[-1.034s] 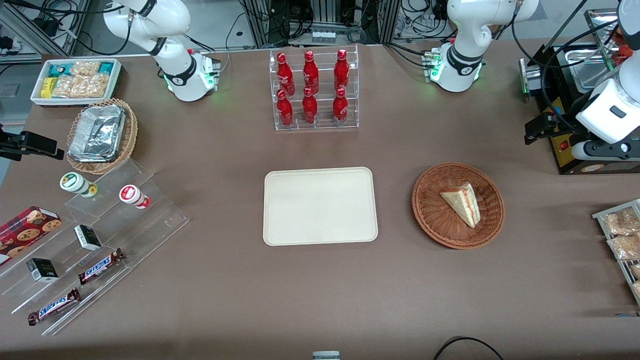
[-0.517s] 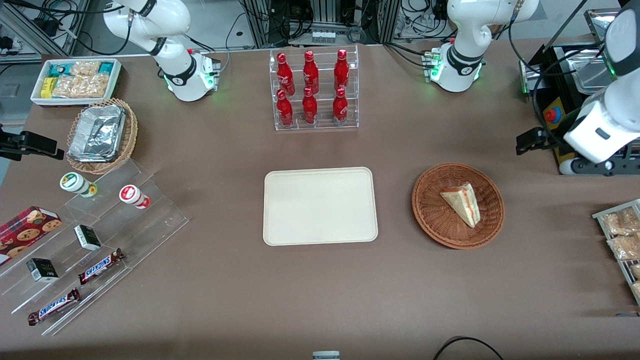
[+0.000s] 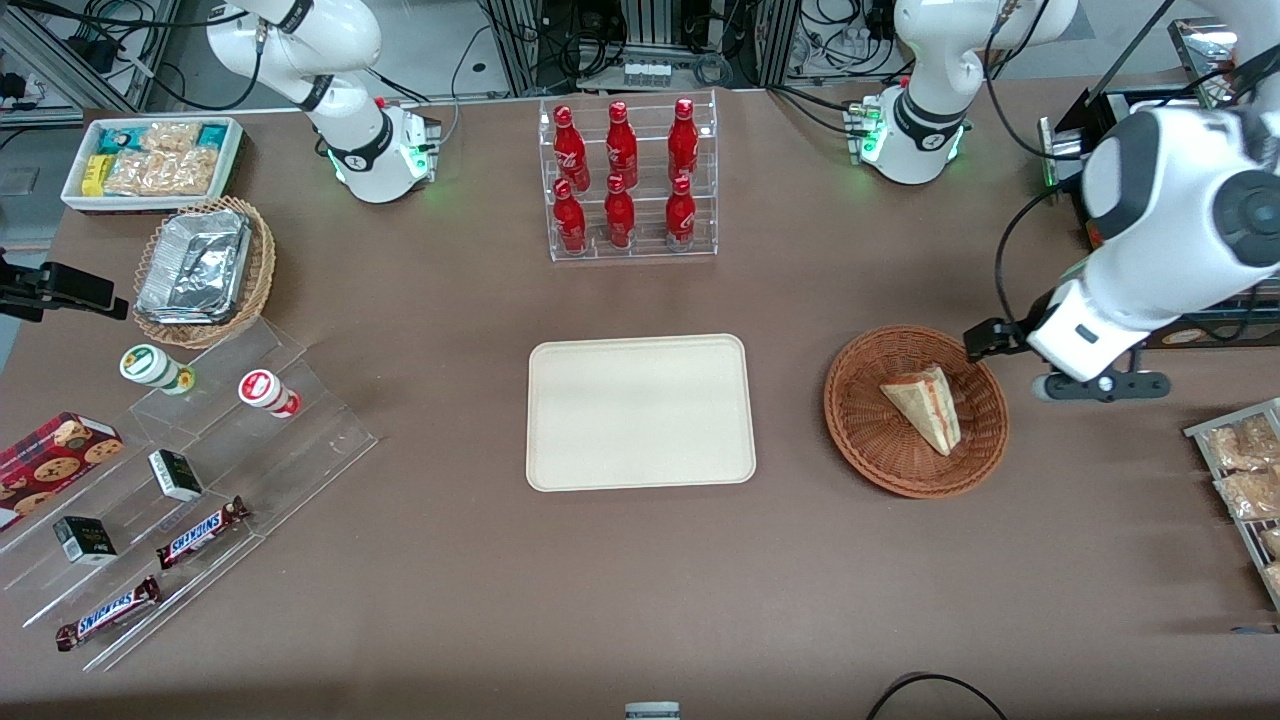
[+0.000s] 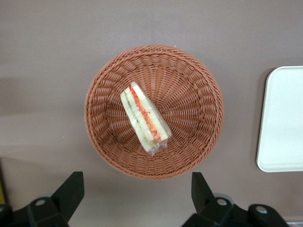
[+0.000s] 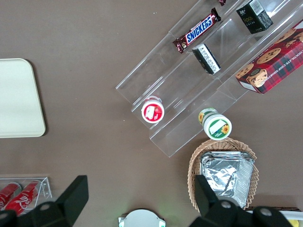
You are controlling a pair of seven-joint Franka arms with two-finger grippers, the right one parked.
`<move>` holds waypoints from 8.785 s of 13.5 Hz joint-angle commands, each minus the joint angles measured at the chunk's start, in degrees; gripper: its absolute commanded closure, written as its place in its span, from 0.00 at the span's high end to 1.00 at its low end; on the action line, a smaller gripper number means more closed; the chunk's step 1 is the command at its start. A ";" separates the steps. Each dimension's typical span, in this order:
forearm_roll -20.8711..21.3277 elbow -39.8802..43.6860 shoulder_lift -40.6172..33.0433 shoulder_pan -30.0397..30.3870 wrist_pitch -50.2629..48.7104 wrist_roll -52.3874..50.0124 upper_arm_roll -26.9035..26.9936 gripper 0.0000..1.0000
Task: Place sandwich from basket to tray
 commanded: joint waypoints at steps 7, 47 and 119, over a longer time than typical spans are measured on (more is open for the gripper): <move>-0.52 -18.41 -4.89 -0.30 22.36 -19.04 0.03 1.00; 0.35 5.81 13.38 -8.10 4.02 -44.48 -3.05 0.00; 0.71 16.31 2.34 3.80 -15.94 -2.31 -10.84 1.00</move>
